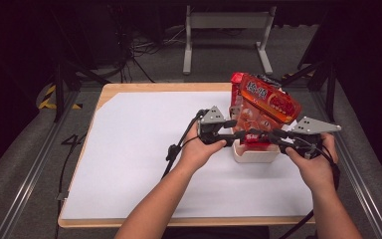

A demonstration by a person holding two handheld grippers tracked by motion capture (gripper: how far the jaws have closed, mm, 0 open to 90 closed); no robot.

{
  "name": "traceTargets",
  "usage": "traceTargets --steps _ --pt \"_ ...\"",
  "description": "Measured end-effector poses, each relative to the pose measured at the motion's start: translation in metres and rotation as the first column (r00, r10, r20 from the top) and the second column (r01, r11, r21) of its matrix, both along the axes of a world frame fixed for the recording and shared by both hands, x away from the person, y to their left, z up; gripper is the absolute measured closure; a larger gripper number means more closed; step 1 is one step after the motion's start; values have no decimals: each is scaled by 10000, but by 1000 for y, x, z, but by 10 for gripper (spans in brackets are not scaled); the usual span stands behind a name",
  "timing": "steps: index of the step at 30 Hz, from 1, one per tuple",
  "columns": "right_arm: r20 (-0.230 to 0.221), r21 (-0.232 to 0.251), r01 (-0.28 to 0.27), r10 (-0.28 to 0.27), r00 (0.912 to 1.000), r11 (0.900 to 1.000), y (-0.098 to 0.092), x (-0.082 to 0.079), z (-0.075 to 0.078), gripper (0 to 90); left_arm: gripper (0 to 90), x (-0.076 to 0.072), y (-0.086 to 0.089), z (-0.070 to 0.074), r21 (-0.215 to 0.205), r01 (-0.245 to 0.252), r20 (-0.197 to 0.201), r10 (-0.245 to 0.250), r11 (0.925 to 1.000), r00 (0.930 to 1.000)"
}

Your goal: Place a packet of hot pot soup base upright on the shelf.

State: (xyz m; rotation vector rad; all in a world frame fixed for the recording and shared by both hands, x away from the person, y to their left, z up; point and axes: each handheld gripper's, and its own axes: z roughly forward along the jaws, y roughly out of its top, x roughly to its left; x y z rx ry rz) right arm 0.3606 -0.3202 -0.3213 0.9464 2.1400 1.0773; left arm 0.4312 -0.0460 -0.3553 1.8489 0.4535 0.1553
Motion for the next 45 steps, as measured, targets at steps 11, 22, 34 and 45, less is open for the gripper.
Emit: traceTargets --steps 11,22,34,45 --pt "289 1046 -305 277 9992 9941 0 -2 4 462 349 -11 18 7 155 -191 187 188 9997 9996" --pt "579 1714 -653 561 9967 9830 4 -3 8 341 251 -32 73 22 218 -975 492 964 9950 9941" --pt "952 1622 -1435 1293 9870 9763 16 -13 9 293 214 -58 136 23 554 -1795 439 1772 9822 9832" --pt "865 1736 -1872 1744 9809 9669 23 -23 -3 278 208 -84 185 9 799 -2431 431 2403 9667 9697"
